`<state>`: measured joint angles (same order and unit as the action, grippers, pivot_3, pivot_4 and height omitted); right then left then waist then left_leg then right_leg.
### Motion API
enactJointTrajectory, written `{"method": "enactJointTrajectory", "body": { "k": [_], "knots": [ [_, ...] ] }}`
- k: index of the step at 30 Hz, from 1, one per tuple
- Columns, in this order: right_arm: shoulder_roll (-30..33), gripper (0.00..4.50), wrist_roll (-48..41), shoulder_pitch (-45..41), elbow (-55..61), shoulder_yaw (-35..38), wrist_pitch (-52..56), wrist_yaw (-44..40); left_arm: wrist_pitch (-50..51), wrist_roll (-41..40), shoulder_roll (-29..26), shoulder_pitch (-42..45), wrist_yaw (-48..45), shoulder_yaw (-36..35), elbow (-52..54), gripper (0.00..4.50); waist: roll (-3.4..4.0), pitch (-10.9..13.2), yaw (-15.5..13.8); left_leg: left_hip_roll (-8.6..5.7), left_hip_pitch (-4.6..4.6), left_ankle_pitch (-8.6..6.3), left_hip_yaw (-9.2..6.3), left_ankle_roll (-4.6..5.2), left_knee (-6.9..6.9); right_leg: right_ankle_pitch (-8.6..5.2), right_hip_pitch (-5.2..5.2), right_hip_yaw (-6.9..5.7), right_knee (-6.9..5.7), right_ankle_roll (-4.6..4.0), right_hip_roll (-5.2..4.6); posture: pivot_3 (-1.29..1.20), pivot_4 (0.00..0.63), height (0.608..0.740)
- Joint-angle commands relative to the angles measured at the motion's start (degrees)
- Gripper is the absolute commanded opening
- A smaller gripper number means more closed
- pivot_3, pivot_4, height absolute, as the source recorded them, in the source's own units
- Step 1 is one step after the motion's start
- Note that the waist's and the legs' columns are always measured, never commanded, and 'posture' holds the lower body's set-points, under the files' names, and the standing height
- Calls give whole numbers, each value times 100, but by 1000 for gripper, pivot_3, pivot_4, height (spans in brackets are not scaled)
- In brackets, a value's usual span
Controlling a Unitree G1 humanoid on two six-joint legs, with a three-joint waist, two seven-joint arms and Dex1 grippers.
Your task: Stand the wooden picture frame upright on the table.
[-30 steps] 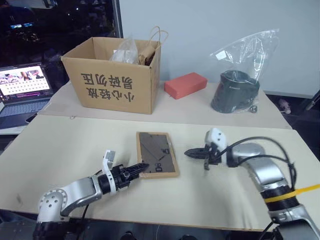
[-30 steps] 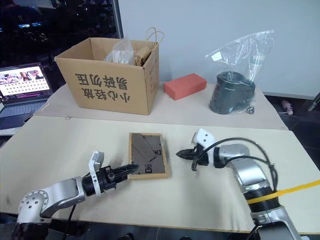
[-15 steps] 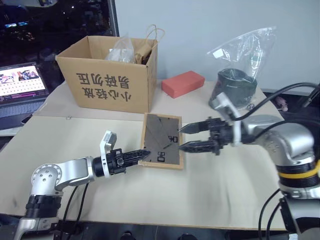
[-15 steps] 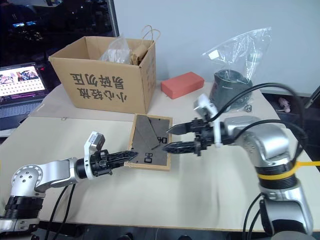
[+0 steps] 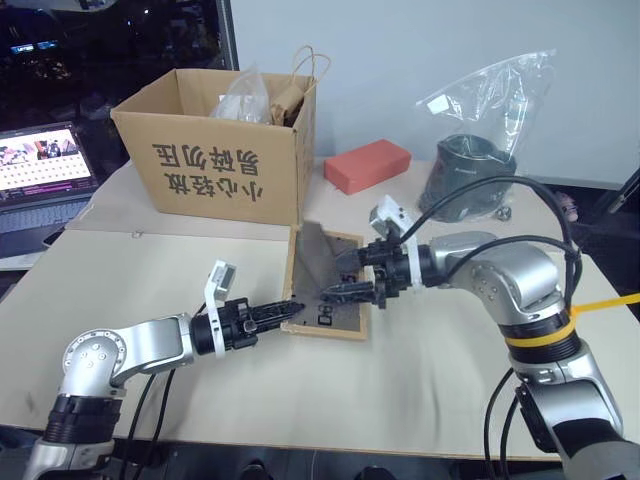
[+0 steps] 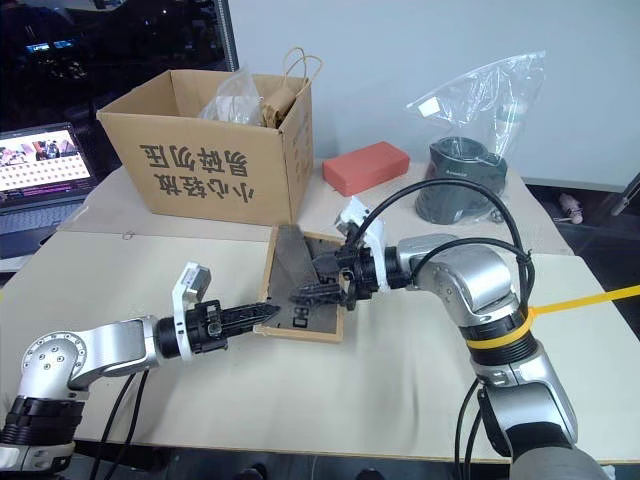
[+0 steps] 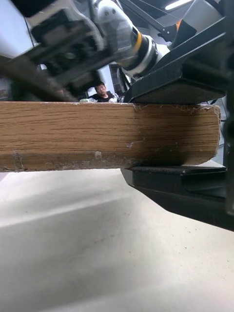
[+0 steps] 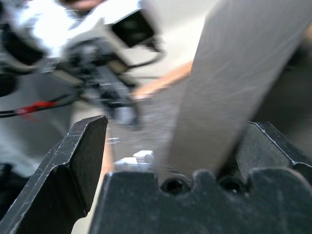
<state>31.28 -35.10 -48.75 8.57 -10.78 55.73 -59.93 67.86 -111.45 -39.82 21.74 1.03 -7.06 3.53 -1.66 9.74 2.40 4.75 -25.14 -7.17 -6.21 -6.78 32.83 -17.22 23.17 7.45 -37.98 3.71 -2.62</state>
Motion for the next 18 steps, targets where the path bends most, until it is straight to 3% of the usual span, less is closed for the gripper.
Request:
{"method": "enactJointTrajectory", "body": {
  "k": [1,5,13,18],
  "knots": [
    [-26,4473,-242,84,172,444,-544,-267,65,-155,-159,120,-377,-309,-1,1110,2,1,3,0,0,0,0,0,0,0,0,0,0,1,0,0,150,740],
    [231,4473,-289,27,-56,670,-474,-370,304,-155,-442,51,-813,-237,18,1110,2,2,4,0,0,0,0,0,1,-1,0,0,-2,1,0,0,150,740],
    [1259,4473,1019,90,-503,695,-2249,-535,633,-155,-695,25,-1520,-306,-589,1110,3,4,2,0,0,0,0,0,1,-13,3,-1,2,19,0,0,150,740],
    [1403,4473,2230,687,-530,560,-4862,-341,743,-155,-766,110,-1727,-262,-997,1110,3,4,29,0,0,0,0,1,-5,-17,6,-1,0,19,0,0,150,740]
  ]
}}
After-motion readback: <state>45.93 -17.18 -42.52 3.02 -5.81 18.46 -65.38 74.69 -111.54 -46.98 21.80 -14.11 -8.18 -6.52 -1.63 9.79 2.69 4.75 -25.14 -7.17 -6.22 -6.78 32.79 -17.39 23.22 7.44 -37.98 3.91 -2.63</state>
